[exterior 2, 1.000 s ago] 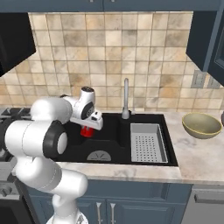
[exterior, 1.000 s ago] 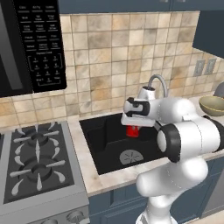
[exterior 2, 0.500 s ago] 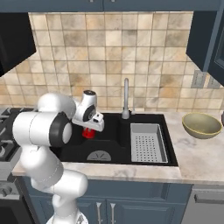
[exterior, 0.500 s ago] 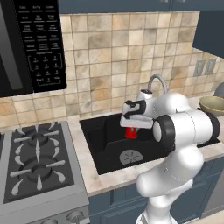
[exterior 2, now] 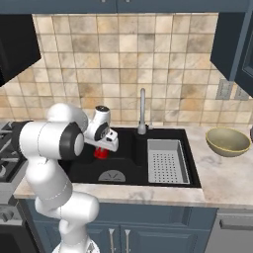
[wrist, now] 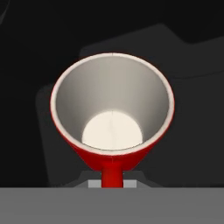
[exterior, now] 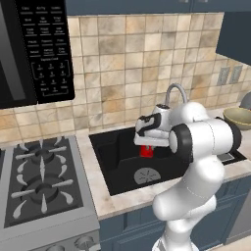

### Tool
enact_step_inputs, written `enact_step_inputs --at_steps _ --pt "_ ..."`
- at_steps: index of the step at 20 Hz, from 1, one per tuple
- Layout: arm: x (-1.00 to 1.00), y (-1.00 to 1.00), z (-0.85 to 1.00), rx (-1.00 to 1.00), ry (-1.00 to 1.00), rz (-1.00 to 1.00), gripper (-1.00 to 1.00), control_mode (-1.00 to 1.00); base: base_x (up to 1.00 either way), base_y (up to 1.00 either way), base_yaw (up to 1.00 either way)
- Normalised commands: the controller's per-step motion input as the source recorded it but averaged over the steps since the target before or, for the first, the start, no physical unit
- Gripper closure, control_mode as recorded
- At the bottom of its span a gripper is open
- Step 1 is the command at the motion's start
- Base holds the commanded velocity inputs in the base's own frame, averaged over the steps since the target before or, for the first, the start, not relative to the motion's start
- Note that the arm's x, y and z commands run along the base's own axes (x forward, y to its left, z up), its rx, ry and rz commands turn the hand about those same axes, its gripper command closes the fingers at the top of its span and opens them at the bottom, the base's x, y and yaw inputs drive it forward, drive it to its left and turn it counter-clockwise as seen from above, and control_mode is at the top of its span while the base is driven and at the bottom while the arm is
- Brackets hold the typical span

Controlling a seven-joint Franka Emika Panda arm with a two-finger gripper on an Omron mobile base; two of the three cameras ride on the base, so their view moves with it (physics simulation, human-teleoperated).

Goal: Pick the mug and place it in the sink. Pick the bowl and place it in the open cabinet and then close the cabinet.

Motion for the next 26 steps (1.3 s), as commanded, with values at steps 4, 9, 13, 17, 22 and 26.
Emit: enact_step_inputs --at_steps 4,9,13,17,22,26 --pt "0.06 0.0 -0.27 0.0 -0.03 0.0 1.0 -1.0 0.0 0.0 0.0" --pt "0.09 0.0 -0.26 0.0 -0.05 0.0 1.0 -1.0 0.0 0.0 0.0" --pt "0.13 0.0 -0.21 0.0 -0.04 0.0 1.0 -1.0 0.0 0.0 0.0" --pt "0.11 0.0 -0.16 0.0 -0.09 0.0 1.0 -1.0 0.0 0.0 0.0" --pt "0.08 0.0 -0.13 0.0 -0.08 0.0 1.0 -1.0 0.0 0.0 0.0" --pt "0.09 0.0 -0.15 0.0 -0.06 0.0 1.0 -1.0 0.0 0.0 0.0"
